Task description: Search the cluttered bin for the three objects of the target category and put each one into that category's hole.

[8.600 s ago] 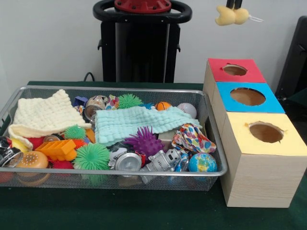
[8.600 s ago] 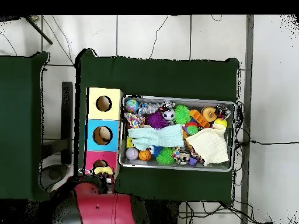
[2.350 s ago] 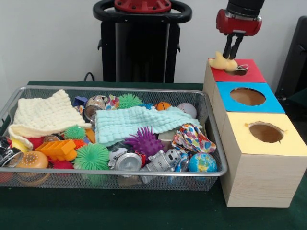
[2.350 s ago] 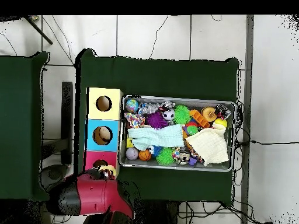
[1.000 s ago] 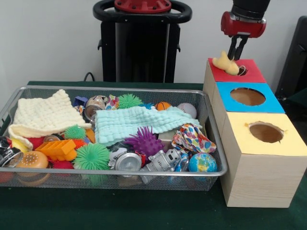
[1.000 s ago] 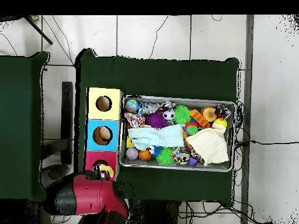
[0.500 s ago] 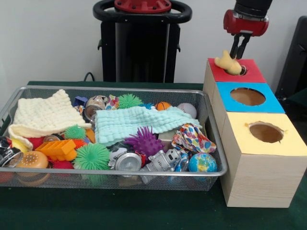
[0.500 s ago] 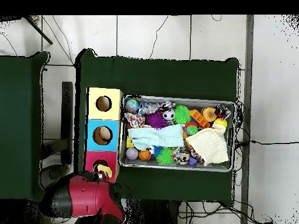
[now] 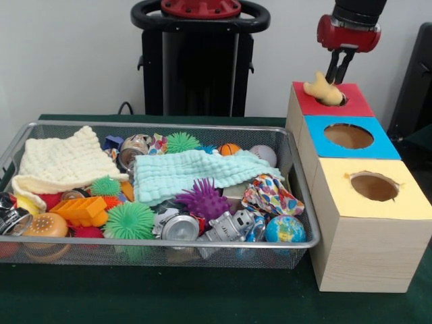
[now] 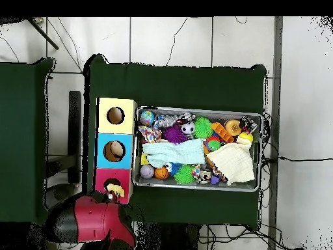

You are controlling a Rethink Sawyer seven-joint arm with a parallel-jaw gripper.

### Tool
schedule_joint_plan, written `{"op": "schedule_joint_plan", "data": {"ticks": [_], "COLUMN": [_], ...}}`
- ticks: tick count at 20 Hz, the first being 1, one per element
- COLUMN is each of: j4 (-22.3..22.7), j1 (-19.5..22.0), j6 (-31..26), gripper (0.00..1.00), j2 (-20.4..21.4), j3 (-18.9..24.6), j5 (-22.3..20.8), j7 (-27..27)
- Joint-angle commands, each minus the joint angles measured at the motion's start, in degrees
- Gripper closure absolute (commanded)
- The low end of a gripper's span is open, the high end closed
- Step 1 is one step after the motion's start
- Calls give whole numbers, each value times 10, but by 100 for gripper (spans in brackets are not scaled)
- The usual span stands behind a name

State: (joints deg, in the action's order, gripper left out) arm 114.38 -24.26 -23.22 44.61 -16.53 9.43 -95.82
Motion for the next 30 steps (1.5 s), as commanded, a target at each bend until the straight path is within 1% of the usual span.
{"op": "schedule_joint_plan", "data": {"ticks": [1, 2, 4, 6, 17, 19, 21, 27, 30], "j4": [-51, -57, -62, -58, -62, -53, -54, -53, -58], "j1": [-7, -13, -19, -15, -23, -21, -17, -19, -23], "j6": [-55, -63, -69, -58, -53, -42, -36, -62, -87], "gripper": [100, 0, 0, 0, 0, 0, 0, 0, 0], "j2": [-25, -28, -31, -29, -37, -34, -33, -12, 4], "j3": [-8, -19, -28, -23, -33, -29, -26, -32, -38], "j5": [20, 16, 13, 16, 23, 33, 38, 36, 35], "j7": [-149, -150, -153, -147, -151, -159, -158, -151, -151]}}
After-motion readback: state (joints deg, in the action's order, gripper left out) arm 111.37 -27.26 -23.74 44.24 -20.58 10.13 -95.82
